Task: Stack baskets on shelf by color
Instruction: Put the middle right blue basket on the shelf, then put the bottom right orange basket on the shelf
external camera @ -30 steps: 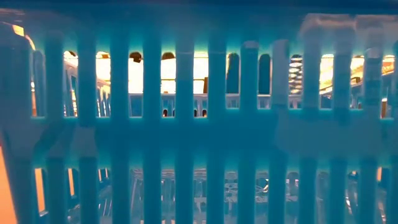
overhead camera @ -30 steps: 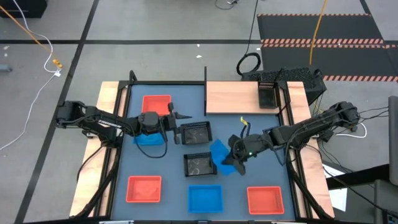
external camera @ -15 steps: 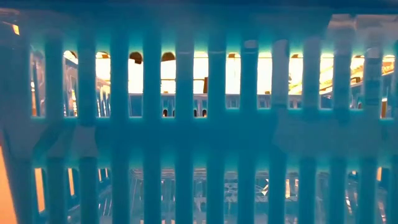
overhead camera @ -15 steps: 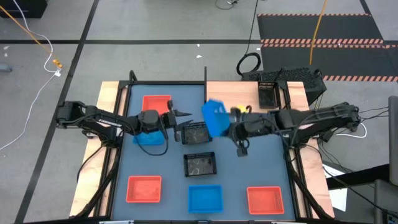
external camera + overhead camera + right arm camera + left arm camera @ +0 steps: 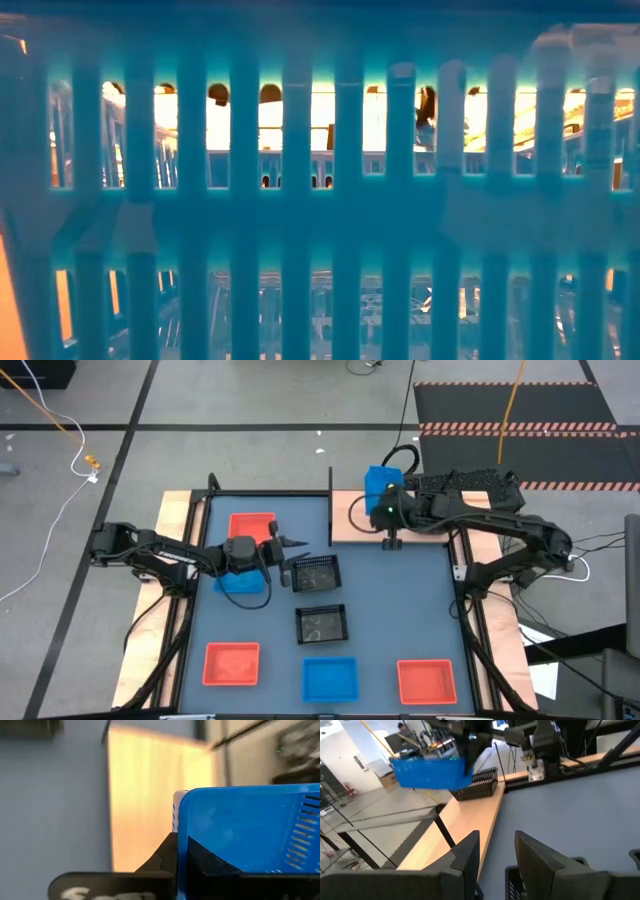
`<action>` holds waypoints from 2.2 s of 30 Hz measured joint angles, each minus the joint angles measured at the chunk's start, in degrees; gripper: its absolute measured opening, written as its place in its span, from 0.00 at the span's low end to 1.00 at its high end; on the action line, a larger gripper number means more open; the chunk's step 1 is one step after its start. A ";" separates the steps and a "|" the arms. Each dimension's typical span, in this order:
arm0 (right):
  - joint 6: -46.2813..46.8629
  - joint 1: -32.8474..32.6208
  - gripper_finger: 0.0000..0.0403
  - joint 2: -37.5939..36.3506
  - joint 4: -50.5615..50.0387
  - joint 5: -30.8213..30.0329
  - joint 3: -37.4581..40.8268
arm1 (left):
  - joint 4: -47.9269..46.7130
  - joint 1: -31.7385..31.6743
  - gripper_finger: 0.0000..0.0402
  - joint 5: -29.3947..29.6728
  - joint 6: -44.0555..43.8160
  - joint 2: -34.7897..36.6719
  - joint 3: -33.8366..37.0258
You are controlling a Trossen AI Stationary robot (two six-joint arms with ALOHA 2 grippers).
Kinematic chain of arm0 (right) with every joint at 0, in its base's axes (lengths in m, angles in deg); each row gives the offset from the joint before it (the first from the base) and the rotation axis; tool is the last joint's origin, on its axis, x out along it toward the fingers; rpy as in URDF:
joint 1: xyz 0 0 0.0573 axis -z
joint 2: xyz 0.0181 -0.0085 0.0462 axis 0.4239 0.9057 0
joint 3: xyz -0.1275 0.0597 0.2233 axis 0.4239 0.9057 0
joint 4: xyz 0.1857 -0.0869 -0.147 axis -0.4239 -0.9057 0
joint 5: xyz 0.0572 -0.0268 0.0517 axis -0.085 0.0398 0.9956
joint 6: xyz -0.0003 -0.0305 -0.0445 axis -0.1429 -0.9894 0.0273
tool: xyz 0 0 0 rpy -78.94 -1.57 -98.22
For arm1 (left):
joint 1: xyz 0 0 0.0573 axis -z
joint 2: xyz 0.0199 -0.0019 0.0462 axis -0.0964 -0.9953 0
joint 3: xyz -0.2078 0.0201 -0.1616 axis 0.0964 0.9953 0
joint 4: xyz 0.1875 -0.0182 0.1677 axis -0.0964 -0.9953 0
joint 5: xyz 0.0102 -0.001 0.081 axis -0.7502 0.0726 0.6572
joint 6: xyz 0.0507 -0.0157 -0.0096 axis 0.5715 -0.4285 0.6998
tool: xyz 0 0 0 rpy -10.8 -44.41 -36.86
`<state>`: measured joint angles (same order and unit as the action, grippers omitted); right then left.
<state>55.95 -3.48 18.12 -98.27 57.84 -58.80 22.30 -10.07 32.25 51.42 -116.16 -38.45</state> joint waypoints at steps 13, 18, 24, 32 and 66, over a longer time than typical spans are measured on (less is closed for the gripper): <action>-1.51 5.82 0.00 0.02 -0.22 7.95 9.41 | -2.42 0.00 0.32 0.01 0.79 0.00 0.00; 1.62 6.12 0.00 0.01 3.21 7.79 11.43 | -2.19 0.00 0.32 0.06 1.31 0.00 0.00; 1.95 6.19 0.00 0.01 5.16 7.79 14.67 | -1.66 0.00 0.32 0.06 1.20 0.00 0.00; 1.78 6.19 0.01 -0.03 5.34 7.56 15.60 | -1.68 0.00 0.32 0.06 0.77 0.00 0.00; 20.53 -6.28 0.26 -9.79 10.65 2.09 14.87 | -1.20 -0.01 0.32 0.14 -1.87 0.00 0.00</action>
<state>76.48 -9.76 8.33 -87.62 59.93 -43.93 21.11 -10.08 32.39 49.54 -116.16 -38.45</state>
